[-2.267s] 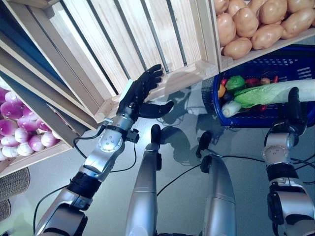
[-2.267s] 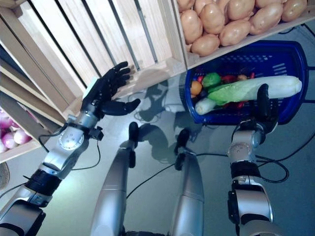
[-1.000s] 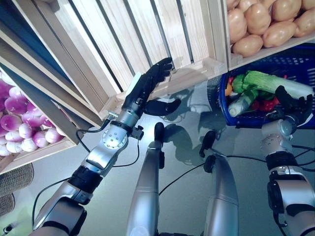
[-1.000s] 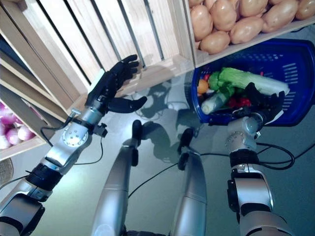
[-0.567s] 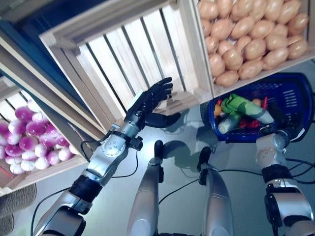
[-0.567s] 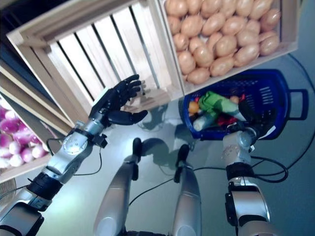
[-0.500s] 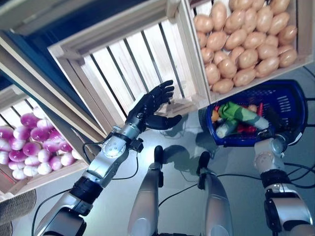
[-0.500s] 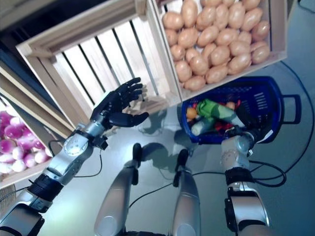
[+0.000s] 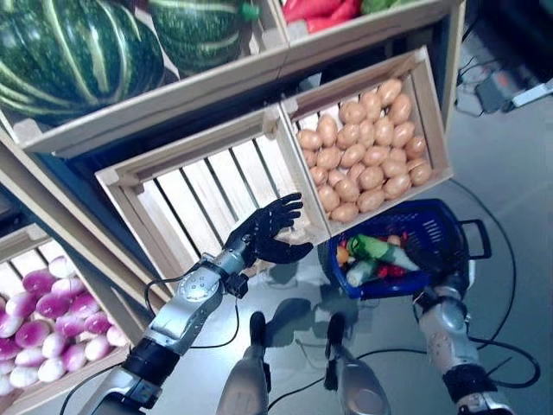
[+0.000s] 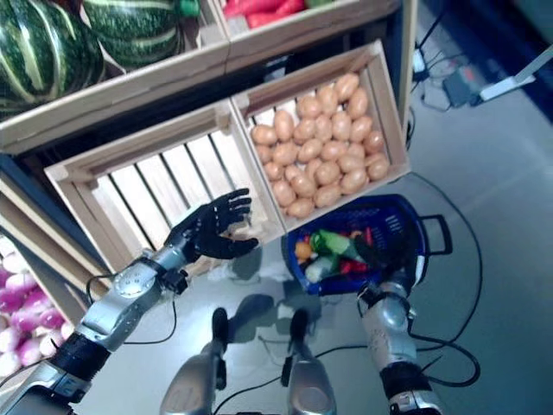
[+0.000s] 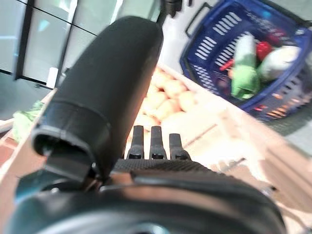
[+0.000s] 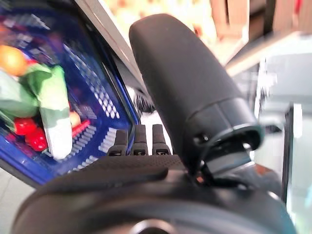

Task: Put vegetables into the basket

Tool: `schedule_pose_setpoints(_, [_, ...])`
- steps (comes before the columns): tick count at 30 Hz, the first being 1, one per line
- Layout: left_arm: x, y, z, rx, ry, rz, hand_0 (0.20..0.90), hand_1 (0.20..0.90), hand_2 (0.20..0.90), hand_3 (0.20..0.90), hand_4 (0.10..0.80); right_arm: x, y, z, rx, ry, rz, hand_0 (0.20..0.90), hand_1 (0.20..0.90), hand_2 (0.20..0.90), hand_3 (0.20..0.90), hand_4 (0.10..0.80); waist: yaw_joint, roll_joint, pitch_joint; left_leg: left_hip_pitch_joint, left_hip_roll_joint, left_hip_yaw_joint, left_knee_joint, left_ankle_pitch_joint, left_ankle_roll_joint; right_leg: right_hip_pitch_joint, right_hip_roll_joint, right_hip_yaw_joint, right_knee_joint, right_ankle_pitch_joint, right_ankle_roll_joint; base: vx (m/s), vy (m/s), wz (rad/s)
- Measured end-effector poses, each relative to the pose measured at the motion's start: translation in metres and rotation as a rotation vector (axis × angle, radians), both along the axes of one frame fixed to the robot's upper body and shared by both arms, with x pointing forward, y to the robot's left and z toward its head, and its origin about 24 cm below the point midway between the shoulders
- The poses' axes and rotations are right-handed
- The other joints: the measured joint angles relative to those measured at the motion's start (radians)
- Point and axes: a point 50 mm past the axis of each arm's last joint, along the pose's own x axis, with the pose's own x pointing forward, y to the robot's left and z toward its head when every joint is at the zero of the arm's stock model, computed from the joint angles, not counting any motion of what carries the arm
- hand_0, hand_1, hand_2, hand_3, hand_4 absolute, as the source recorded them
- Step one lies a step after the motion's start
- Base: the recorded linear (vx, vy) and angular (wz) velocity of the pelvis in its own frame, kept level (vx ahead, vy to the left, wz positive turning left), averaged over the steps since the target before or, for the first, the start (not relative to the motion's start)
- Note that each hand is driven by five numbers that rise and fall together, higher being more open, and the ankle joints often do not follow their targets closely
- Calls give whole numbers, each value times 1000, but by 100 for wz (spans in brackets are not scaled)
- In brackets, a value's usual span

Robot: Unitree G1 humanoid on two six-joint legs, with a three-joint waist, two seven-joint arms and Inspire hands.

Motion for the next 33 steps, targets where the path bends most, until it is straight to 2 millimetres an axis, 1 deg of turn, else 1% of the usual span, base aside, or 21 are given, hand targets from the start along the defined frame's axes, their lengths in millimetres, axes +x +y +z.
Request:
schedule_pose_setpoints(1, [-1,0,-4,11,10,0,900,900,900,900,800,-1,5,-3,-29,19,50,900,900,900,900,800,0,1,-13,13,0,5,-7,0,0,13,1,0,-9,0,0,80,27,-10])
schedule_pose_setpoints(2, [-3,3,-12,38,37,1,900,900,900,900,800,-6,12,-11,-65,66,135,900,900,900,900,800,-2,-1,-41,23,0,9,-7,-7,-2,25,1,0,-19,0,0,83,20,-11])
schedule_pose_setpoints(4, [-8,10,-30,84,108,14,900,900,900,900,800,-16,26,-28,-85,156,264,900,900,900,900,800,-18,-1,-107,28,2,12,-7,-14,-5,30,4,0,-23,-1,0,63,9,-8])
schedule_pose_setpoints(6, [-14,19,-55,154,196,24,900,900,900,900,800,-28,34,-46,-76,244,363,900,900,900,900,800,-25,2,-146,58,6,18,-7,-21,-7,55,8,-1,-24,-3,-3,33,11,-8])
schedule_pose_setpoints(7, [-17,22,-62,166,224,30,900,900,900,900,800,-31,35,-50,-80,266,380,900,900,900,900,800,-26,2,-158,61,6,20,-8,-24,-7,57,9,0,-24,-4,-3,31,20,-12])
schedule_pose_setpoints(8, [-22,26,-75,183,271,42,900,900,900,900,800,-41,35,-60,-98,320,403,900,900,900,900,800,-27,2,-177,62,7,24,-8,-24,-7,57,9,0,-24,-6,-3,45,26,-8])
schedule_pose_setpoints(10, [-37,35,-106,199,402,85,900,900,900,900,800,-57,33,-81,-126,442,443,900,900,900,900,800,-27,4,-217,68,10,36,-8,-25,-8,60,10,1,-25,-8,-3,54,25,-9])
schedule_pose_setpoints(12, [-53,39,-133,278,501,94,900,900,900,900,800,-77,27,-102,-145,577,450,900,900,900,900,800,-27,10,-237,78,12,37,-8,-24,-10,69,9,1,-25,-8,-4,16,7,-3])
schedule_pose_setpoints(14, [-67,40,-150,345,567,86,900,900,900,900,800,-93,22,-115,-139,679,445,900,900,900,900,800,-26,15,-250,82,13,37,-9,-27,-14,72,8,1,-28,-8,-4,37,16,-1])
schedule_pose_setpoints(17, [-92,41,-181,372,710,120,900,900,900,900,800,-119,19,-133,-133,824,458,900,900,900,900,800,-24,27,-274,89,17,38,-14,-28,-12,75,10,1,-28,-12,-7,49,5,-5])
schedule_pose_setpoints(19, [-104,39,-191,381,766,128,900,900,900,900,800,-131,19,-140,-124,887,472,900,900,900,900,800,-25,34,-288,89,18,38,-14,-28,-12,76,11,0,-28,-11,-8,69,-13,-1])
schedule_pose_setpoints(22, [-118,38,-205,427,837,137,900,900,900,900,800,-144,21,-147,-100,967,489,900,900,900,900,800,-21,39,-317,91,21,37,-14,-25,-7,78,14,-2,-28,-7,-10,66,-8,1])
schedule_pose_setpoints(25, [-130,42,-214,475,901,146,900,900,900,900,800,-145,27,-149,-77,979,505,900,900,900,900,800,-20,44,-331,91,23,36,-14,-24,-8,79,16,-4,-28,-6,-10,54,9,1])
schedule_pose_setpoints(28, [-142,51,-221,533,958,158,900,900,900,900,800,-145,30,-149,-68,977,509,900,900,900,900,800,-19,51,-336,97,23,35,-14,-24,-8,86,16,-4,-28,-7,-11,32,38,1])
schedule_pose_setpoints(29, [-144,53,-223,549,969,161,900,900,900,900,800,-145,30,-150,-67,979,509,900,900,900,900,800,-18,54,-338,97,23,35,-14,-24,-8,86,16,-4,-28,-10,-16,11,48,1])
schedule_pose_setpoints(33, [-156,56,-227,561,1018,183,900,900,900,900,800,-146,30,-150,-66,987,509,900,900,900,900,800,-16,70,-352,96,23,34,-15,-25,-8,86,15,-3,-28,-10,-16,6,18,0])
